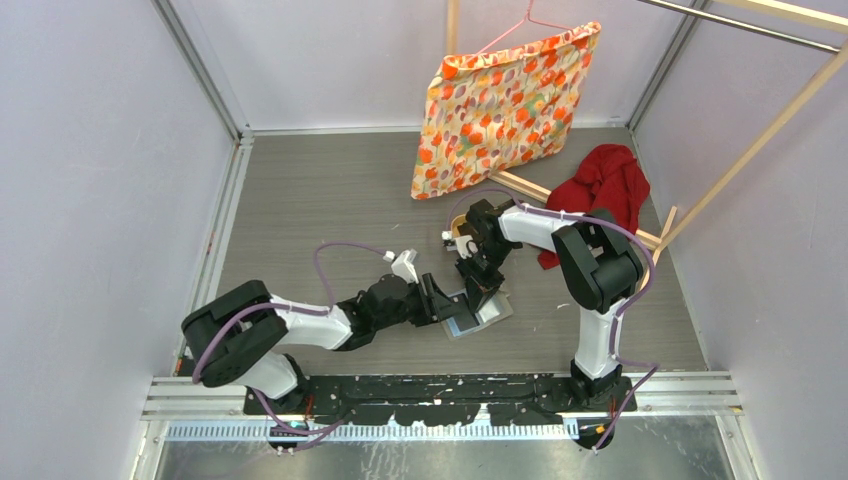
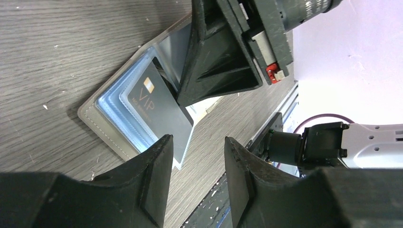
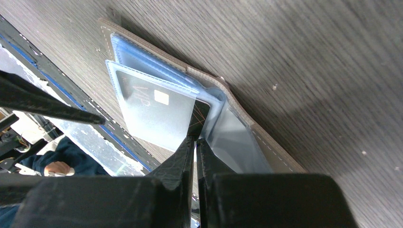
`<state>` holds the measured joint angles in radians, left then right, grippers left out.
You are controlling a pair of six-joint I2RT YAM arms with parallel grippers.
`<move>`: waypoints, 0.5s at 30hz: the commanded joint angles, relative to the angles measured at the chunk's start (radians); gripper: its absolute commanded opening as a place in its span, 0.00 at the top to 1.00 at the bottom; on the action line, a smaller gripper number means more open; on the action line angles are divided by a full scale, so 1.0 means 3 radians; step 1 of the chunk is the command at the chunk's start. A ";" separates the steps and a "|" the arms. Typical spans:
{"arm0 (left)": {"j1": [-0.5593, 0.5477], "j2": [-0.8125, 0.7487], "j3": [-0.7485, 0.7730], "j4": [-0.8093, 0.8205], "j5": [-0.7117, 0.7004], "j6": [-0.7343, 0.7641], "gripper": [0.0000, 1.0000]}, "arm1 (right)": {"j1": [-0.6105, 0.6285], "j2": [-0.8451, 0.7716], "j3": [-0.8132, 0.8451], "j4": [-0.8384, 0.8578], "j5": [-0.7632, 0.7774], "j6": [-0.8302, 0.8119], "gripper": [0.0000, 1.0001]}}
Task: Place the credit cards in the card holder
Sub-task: Insert the credit card into the card holder.
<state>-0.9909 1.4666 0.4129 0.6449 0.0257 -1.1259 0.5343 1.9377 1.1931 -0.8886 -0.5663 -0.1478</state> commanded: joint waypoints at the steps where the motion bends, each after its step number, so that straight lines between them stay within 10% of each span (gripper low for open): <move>1: 0.0005 0.0039 0.0014 0.0012 -0.0054 0.0043 0.55 | 0.0004 0.0040 0.0078 0.0022 0.0067 -0.0008 0.89; 15: 0.0005 0.0324 0.0074 0.0162 -0.0007 -0.0055 0.53 | 0.0008 0.0052 0.0078 0.0020 0.0062 -0.0008 0.88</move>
<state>-0.9909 1.5299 0.4129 0.6392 0.0261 -1.1290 0.5343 1.9381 1.1934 -0.8890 -0.5667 -0.1474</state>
